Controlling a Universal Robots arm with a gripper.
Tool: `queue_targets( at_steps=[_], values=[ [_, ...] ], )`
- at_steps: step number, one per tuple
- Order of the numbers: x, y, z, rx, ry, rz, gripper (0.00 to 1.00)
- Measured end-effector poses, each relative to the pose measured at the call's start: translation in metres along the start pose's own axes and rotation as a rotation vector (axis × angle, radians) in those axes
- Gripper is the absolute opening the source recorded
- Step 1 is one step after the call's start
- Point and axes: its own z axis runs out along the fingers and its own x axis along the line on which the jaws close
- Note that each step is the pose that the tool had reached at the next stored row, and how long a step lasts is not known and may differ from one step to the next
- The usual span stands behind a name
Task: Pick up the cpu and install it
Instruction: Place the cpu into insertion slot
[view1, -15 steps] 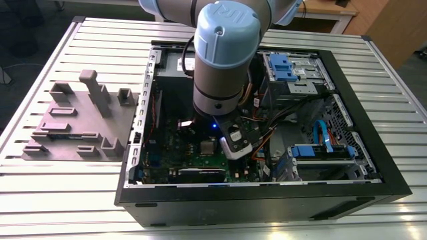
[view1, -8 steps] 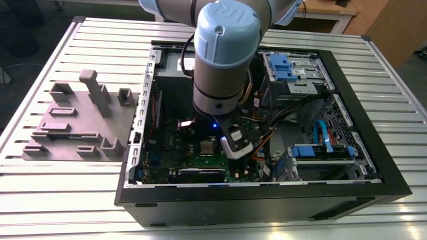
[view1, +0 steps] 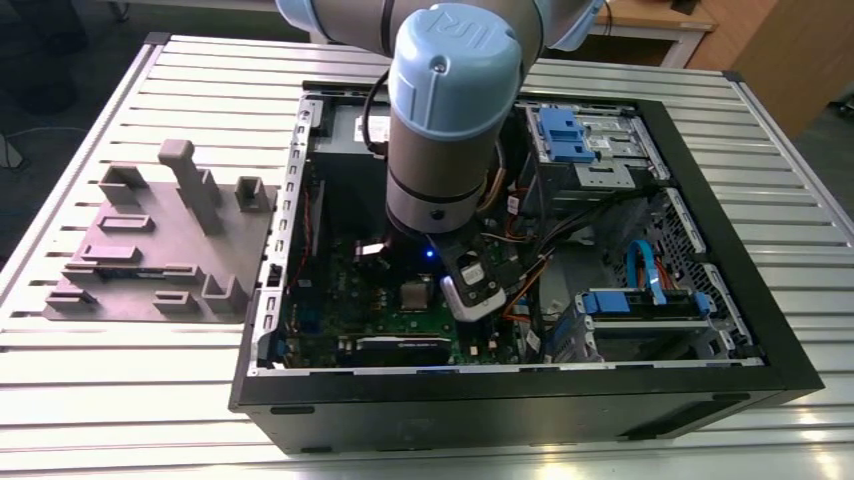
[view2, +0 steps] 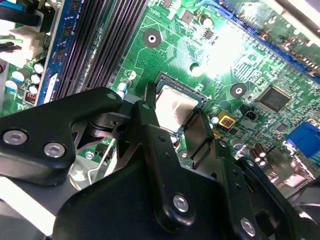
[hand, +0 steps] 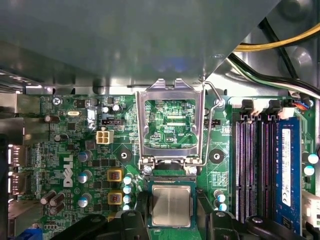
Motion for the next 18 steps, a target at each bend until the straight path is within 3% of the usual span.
queue_targets(
  at_steps=[18],
  values=[
    [-0.0001,0.0,0.0021,-0.0006,-0.0005,0.006,0.48]
  ],
)
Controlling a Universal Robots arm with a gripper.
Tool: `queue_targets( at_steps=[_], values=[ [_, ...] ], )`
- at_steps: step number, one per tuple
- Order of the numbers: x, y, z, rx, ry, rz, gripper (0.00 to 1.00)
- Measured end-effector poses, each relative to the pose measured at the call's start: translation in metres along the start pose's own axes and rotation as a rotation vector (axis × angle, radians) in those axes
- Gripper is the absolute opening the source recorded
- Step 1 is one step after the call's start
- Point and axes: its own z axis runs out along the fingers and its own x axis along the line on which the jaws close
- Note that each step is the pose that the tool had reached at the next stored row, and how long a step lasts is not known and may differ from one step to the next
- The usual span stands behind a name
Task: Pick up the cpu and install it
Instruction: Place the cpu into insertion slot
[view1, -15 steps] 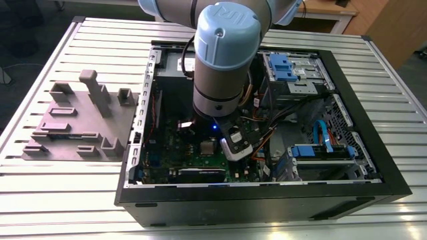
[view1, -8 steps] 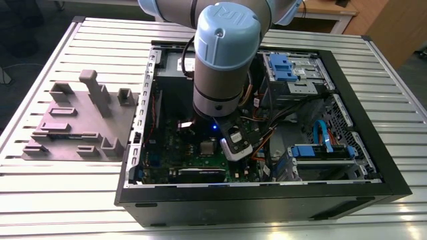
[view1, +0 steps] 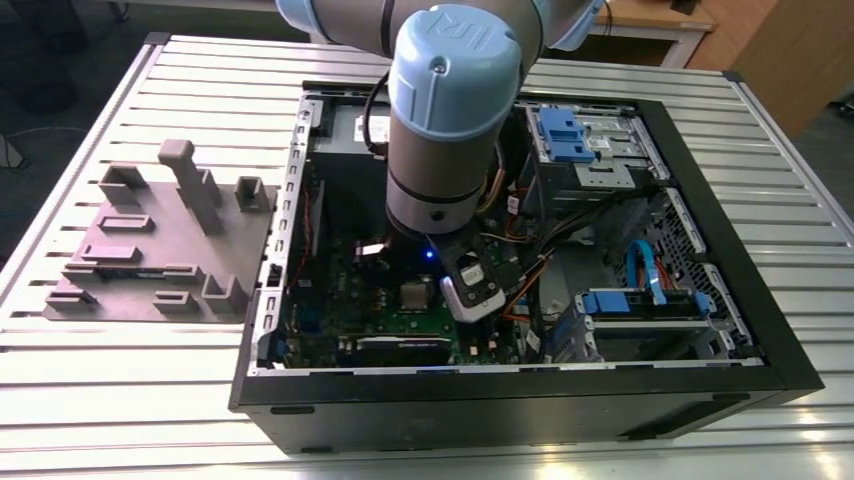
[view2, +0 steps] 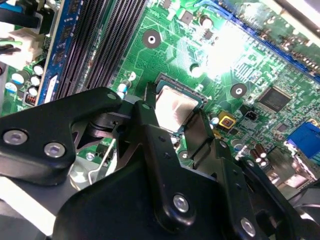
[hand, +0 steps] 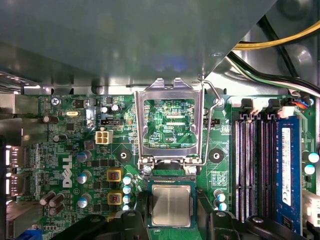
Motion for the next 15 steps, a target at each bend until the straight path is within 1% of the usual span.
queue_targets(
  at_steps=[1,2,3,4,6,7,9,10,15],
  values=[
    [-0.0001,0.0,0.0002,-0.0004,-0.0006,0.0,0.48],
    [-0.0003,0.0001,0.0004,-0.0009,-0.0009,0.0,0.53],
    [-0.0001,0.0002,0.0006,-0.0013,-0.0002,0.0,0.53],
    [0.0,0.0002,0.0008,-0.0016,-0.0004,0.0,0.59],
    [0.0001,0.0,0.0,0.0002,0.0002,0.0,0.59],
    [0.0001,0.0,-0.0004,-0.0002,0.0001,0.0,0.59],
    [0.0002,0.0,-0.0044,-0.003,0.0003,0.0,0.59],
    [0.0002,0.0001,-0.0051,-0.004,0.0001,0.0,0.59],
    [0.0002,0.0,-0.0042,-0.0045,0.0001,0.0,0.59]
  ],
)
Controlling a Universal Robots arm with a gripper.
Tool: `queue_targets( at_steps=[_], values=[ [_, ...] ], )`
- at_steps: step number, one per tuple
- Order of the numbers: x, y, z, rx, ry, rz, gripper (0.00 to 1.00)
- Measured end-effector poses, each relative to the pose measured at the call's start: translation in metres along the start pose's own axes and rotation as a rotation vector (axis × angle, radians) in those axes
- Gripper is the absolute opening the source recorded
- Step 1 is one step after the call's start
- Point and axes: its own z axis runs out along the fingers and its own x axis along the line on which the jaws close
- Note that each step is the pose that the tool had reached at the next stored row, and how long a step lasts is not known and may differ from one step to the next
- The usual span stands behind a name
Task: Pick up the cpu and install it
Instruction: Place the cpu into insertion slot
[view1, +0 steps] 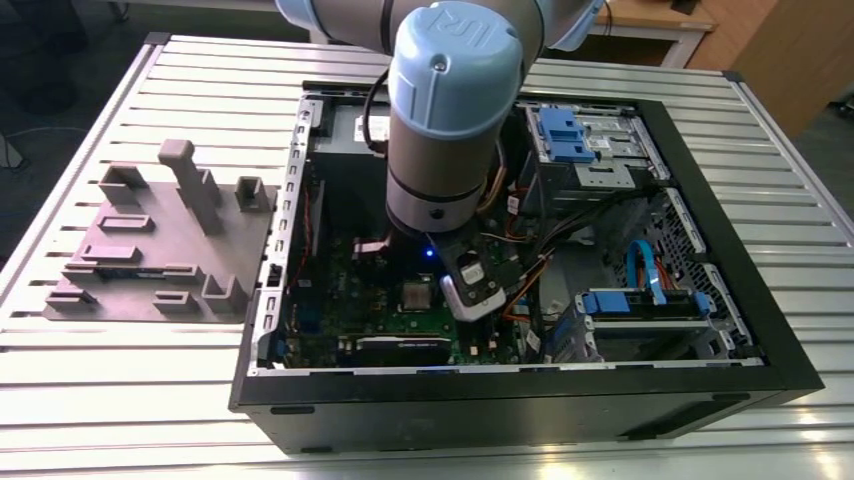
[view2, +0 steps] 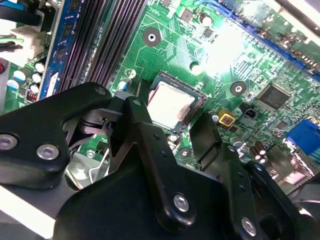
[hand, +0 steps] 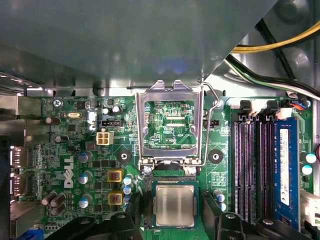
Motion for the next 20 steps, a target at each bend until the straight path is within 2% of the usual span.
queue_targets(
  at_steps=[8,18,20],
  values=[
    [0.0032,0.0,0.0016,-0.0006,-0.0001,0.0,0.59],
    [0.0032,-0.0001,0.0015,-0.0006,0.0001,0.0,0.59],
    [0.0023,0.0,0.0007,-0.0005,0.0024,0.0,0.59]
  ],
)
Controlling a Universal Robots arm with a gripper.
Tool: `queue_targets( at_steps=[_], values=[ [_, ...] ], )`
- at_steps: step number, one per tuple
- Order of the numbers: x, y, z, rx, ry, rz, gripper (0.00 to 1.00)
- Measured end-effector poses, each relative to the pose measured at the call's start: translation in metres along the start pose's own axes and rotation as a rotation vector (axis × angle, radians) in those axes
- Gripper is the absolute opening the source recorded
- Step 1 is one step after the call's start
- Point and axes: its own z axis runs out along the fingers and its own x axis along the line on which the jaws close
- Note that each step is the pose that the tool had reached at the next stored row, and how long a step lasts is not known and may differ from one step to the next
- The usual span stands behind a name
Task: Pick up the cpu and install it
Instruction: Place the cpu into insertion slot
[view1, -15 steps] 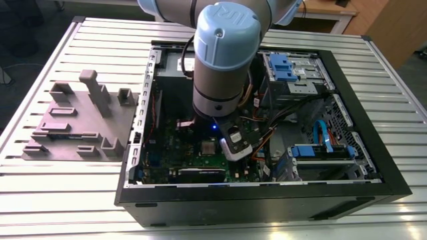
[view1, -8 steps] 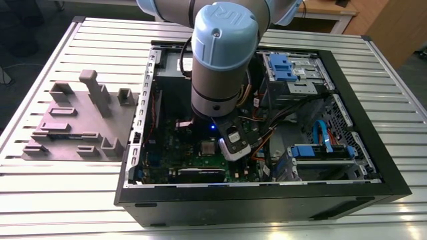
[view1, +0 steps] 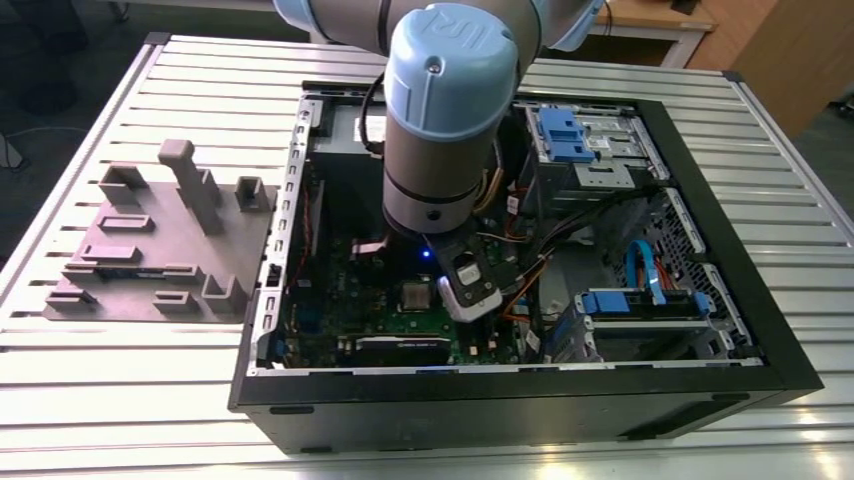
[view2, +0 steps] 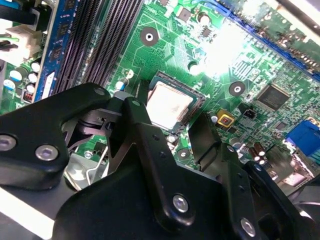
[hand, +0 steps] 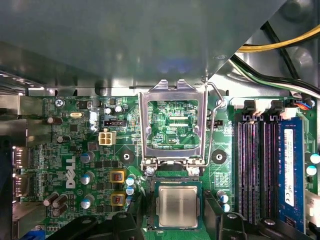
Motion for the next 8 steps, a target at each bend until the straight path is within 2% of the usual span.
queue_targets(
  at_steps=[2,7,8],
  values=[
    [-0.0017,-0.0001,-0.0002,0.0002,0.0021,0.0,0.59],
    [-0.0035,0.0,-0.0001,0.0001,0.0024,0.0,0.58],
    [-0.0036,0.0,-0.0001,0.0,0.0023,0.0,0.51]
  ],
)
